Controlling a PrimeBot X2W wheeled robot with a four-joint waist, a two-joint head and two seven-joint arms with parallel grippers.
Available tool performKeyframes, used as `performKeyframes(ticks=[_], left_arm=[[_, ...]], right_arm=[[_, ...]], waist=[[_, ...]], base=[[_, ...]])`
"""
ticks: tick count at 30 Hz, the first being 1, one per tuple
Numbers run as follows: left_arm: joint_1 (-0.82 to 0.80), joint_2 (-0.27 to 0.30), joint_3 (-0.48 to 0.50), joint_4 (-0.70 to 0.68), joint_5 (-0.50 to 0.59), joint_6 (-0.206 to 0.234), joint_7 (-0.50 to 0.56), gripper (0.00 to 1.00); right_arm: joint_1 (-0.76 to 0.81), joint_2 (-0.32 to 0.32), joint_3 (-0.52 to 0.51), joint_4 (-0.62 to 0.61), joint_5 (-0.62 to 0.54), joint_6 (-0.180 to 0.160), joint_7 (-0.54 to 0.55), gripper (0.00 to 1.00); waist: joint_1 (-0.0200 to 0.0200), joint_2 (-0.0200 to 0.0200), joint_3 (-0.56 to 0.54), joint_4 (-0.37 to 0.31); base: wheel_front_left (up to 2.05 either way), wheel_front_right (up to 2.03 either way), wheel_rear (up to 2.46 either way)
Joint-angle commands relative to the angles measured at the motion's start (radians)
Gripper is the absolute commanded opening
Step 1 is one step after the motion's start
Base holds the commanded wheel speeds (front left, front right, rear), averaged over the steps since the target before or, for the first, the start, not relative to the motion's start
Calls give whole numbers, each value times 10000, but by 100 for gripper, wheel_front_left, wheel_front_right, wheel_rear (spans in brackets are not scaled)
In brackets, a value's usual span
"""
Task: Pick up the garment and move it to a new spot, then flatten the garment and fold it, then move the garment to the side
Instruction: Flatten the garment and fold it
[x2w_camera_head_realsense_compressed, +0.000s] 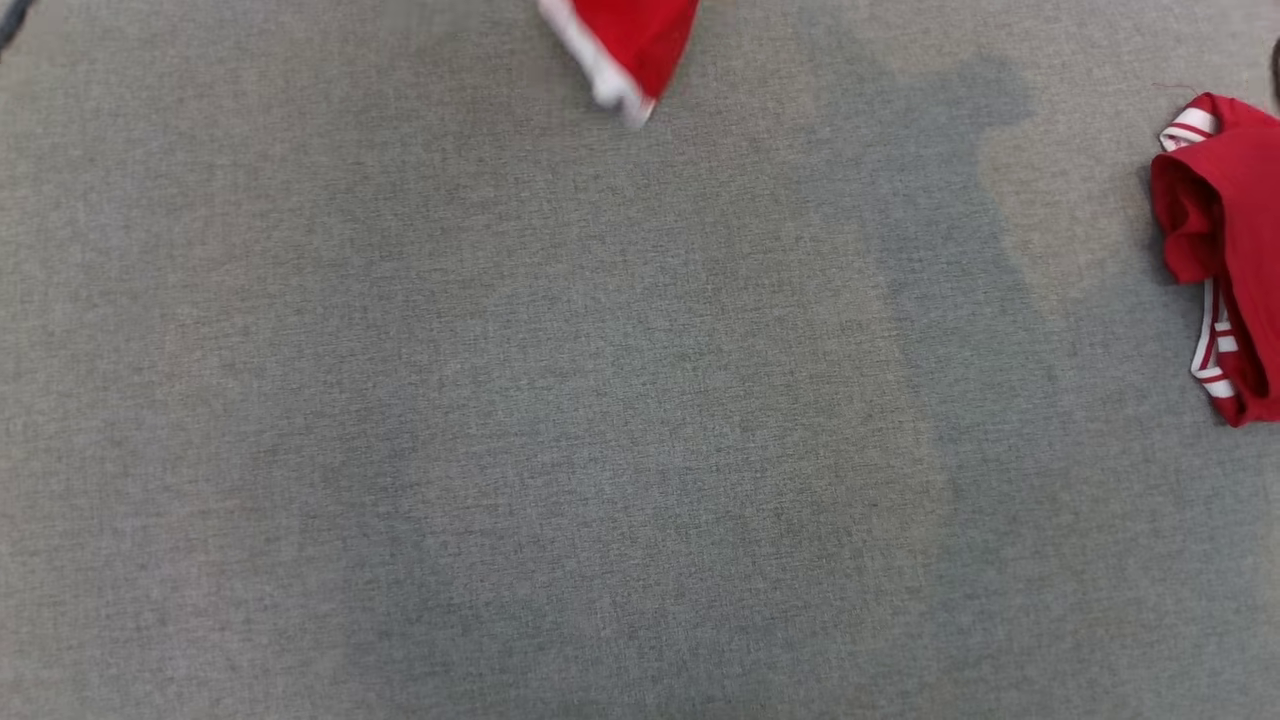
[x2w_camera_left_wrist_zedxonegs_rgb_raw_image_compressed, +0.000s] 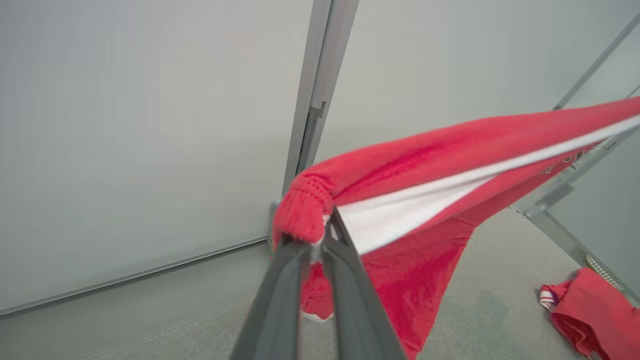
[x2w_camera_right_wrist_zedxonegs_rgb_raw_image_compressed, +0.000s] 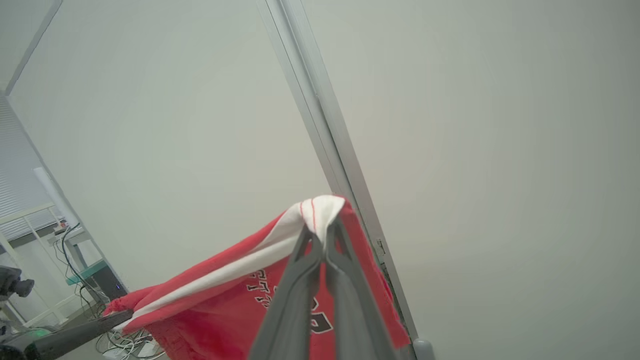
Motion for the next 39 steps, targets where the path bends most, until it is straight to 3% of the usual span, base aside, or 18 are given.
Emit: performKeyframes(ticks=[1,5,12,15,21,28,32,34,39], left_arm=[[-272,57,22,256,36,-20,-126,0],[-499,-131,-141,772,-145,-126,-372,0],[750,-288,-968,750,-684,-177,-601,0],[2160,152,-1839,236,-1161,-171,-535,0],[4430,999,-2676,-747,-2205,-164,-220,0],[7125,1858,-3385,-1941,-3240,-148,800,0],[8315,2158,-3671,-2791,-3699,196,1413,0],[9021,2459,-3853,-3614,-4033,579,1983,0],[9860,2929,-4095,-5092,-4666,1228,2971,0]], right_arm=[[-327,-244,4,151,95,-24,-240,0],[-613,-359,597,355,321,-24,-225,0],[462,-730,1618,193,765,-22,-159,0],[1754,-1078,2385,-194,1091,-19,86,0],[3963,-1925,3214,-968,1631,-21,777,0],[6581,-3393,3882,-2264,2064,-25,2556,0],[7947,-4232,3917,-3309,2328,-27,3895,0],[8850,-4863,3727,-4214,2365,-27,4940,0],[10227,-5562,2900,-5766,2443,-26,6328,0]], waist=[[0,0,18,-45],[0,0,-28,-75],[0,0,-463,-73],[0,0,-1082,-127],[0,0,-2467,-206],[0,0,-4167,-260],[0,0,-4772,-324],[0,0,-4929,-368],[0,0,-4964,-348]], base=[[0,0,0],[0,0,0],[0,0,0],[0,0,0],[0,0,0],[0,0,0],[0,0,0],[0,0,0],[0,0,0]])
